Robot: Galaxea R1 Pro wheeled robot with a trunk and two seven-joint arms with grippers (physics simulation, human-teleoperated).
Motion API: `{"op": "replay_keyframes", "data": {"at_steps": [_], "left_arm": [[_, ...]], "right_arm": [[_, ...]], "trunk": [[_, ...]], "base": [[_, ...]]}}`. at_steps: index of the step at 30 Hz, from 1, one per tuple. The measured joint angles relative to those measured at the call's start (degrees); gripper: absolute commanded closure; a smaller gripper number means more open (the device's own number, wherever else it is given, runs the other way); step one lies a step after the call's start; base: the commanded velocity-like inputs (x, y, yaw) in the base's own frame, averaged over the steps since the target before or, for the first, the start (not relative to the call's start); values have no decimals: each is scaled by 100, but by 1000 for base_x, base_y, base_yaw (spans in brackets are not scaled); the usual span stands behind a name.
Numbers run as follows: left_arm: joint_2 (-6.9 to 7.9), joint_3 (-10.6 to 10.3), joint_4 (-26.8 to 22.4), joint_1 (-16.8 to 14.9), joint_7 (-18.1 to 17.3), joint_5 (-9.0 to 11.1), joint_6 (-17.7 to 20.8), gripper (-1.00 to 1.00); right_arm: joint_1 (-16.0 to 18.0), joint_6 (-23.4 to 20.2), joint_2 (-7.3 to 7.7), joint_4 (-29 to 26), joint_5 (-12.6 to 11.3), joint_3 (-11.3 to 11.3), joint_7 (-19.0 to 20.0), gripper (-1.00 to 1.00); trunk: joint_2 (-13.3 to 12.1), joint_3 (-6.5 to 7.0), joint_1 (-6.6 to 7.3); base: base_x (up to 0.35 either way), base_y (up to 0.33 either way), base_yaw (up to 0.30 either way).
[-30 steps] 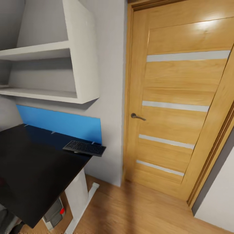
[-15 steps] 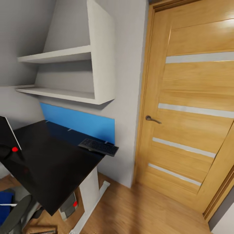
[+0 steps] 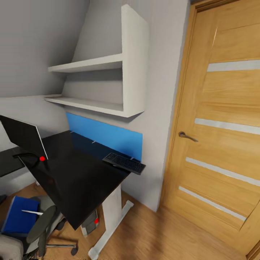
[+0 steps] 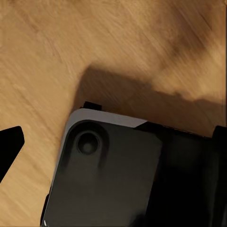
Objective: In the bedroom, organize the workspace by keeping the computer under the desk, ensuring the monitor is on the desk, placing the keyboard on the desk next to the monitor, placing the mouse on the desk next to the keyboard, moving the folder from the swivel chair onto the desk next to the mouse, stacking the notebook on top of the folder with the pen on top of the notebook, and positioning the swivel chair next to the desk.
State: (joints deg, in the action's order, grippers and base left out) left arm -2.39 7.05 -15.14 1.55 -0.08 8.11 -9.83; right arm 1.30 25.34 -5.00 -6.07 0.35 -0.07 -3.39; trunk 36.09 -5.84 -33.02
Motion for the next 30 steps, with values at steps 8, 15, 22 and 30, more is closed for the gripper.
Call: {"op": "replay_keyframes", "data": {"at_steps": [8,15,22,30], "left_arm": [[-83,-5,-455,0,-8,-16,-41,-100],[-70,9,-566,1,-184,25,-390,-100],[-13,12,-186,2,-472,88,-1449,-100],[2,11,201,2,-530,95,-2206,-100]], "right_arm": [[-1,47,1,-164,10,12,-207,-100],[-1,172,6,-183,11,18,-235,-100],[1,560,10,-177,10,13,-257,-100],[2,753,10,-171,5,7,-263,-100]], "trunk": [[-322,138,176],[-603,239,330],[-846,313,463],[-846,270,463]], "base": [[0,0,270],[0,0,252],[0,0,240],[0,0,237]]}}
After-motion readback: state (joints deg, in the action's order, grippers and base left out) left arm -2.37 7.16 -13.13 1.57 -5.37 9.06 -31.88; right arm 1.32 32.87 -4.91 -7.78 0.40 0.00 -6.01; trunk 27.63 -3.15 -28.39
